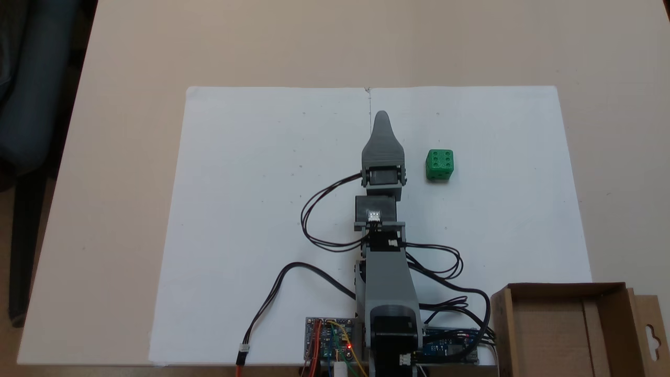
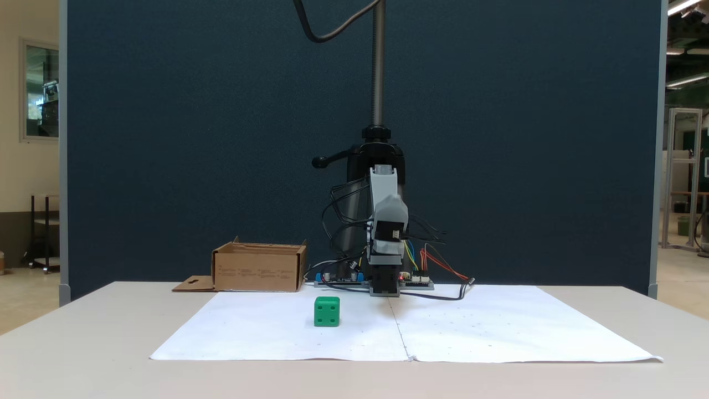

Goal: Grasp a green dice and put it in the bin.

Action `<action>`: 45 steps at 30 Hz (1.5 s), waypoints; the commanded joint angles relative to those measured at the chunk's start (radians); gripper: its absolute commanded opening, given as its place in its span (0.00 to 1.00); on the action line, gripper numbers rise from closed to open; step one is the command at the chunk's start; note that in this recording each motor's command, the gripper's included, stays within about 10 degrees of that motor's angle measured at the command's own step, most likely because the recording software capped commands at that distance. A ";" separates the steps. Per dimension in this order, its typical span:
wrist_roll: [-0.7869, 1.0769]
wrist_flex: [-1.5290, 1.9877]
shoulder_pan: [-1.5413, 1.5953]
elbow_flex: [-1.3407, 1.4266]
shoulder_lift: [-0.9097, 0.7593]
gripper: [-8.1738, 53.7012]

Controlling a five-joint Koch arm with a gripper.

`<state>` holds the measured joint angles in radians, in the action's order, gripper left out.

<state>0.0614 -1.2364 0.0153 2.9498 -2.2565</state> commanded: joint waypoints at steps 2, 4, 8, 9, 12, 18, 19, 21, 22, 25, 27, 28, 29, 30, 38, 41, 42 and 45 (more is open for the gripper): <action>0.044 0.228 0.011 -0.152 -0.112 0.82; 0.044 0.375 0.012 -0.230 -0.112 0.85; 0.043 0.698 0.011 -0.430 -0.112 0.85; 0.043 0.753 0.009 -0.463 -0.110 0.85; 0.041 0.960 0.000 -0.572 -0.110 0.84; 0.020 1.368 -0.002 -0.815 -0.109 0.86; 0.012 1.425 0.003 -0.838 -0.109 0.86; 0.006 1.535 0.005 -0.896 -0.109 0.87; 0.002 1.592 0.006 -0.930 -0.107 0.88; 0.002 1.761 0.003 -1.063 -0.064 0.89; 0.003 1.873 -0.002 -1.132 -0.021 0.89; 0.003 1.926 -0.002 -1.157 -0.009 0.89; 0.003 1.982 -0.002 -1.181 0.012 0.89; 0.003 2.041 -0.002 -1.203 0.028 0.89; 0.037 2.462 -0.037 -1.313 0.221 0.89; 0.067 2.554 -0.069 -1.339 0.261 0.89; 0.075 2.554 -0.084 -1.350 0.275 0.90; 0.103 2.556 -0.112 -1.394 0.322 0.90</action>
<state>0.0660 1.2502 -0.0721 1.6137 -1.9313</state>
